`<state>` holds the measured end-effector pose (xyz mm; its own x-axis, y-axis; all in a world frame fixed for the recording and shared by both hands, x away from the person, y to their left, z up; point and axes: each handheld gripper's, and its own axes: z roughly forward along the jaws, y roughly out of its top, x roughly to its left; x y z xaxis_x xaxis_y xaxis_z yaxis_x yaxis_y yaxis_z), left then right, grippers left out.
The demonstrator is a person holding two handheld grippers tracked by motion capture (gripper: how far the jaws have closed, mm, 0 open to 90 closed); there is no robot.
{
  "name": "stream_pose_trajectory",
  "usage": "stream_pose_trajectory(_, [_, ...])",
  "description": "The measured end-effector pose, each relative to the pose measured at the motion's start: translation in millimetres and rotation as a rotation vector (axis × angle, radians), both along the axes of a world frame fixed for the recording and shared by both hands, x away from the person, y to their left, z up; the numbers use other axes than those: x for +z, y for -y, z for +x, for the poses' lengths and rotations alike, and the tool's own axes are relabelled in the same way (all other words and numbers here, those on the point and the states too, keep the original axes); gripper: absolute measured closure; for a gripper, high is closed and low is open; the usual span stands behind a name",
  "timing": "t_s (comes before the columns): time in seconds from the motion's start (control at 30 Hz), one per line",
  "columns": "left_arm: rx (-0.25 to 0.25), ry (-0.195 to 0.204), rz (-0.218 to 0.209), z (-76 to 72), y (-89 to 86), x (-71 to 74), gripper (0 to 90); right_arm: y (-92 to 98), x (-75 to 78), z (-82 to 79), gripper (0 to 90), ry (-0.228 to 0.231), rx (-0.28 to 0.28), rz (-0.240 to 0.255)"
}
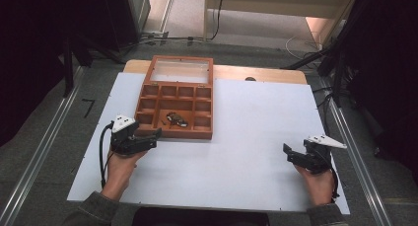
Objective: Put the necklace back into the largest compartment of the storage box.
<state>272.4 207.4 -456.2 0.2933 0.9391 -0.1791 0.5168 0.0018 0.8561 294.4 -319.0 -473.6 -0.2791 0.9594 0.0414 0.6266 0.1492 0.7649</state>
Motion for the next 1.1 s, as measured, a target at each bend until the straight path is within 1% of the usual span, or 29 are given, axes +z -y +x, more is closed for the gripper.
stream_pose_trajectory(0.23, [0.003, -0.007, 0.002, -5.6, -4.8, -2.7, 12.1, 0.1, 0.2, -0.1, 18.0, 0.002, -0.001, 0.001])
stream_pose_trajectory(0.6, [0.023, -0.01, 0.0, -13.6, -15.9, -6.1, 12.1, 0.0, 0.2, -0.2, 18.0, 0.0, 0.0, 0.0])
stream_pose_trajectory(0.7, [0.026, -0.019, 0.006, -15.3, -17.9, -7.7, 11.4, 0.0, 0.2, -0.2, 18.0, 0.001, 0.002, -0.002])
stream_pose_trajectory(0.83, [0.029, -0.028, 0.005, -17.9, -21.3, -9.1, 11.4, 0.0, 0.2, -0.2, 18.0, 0.003, 0.002, -0.003])
stream_pose_trajectory(1.1, [0.036, -0.034, 0.003, -22.9, -26.4, -11.9, 11.4, -0.2, 0.1, -0.1, 18.0, 0.003, 0.003, -0.004])
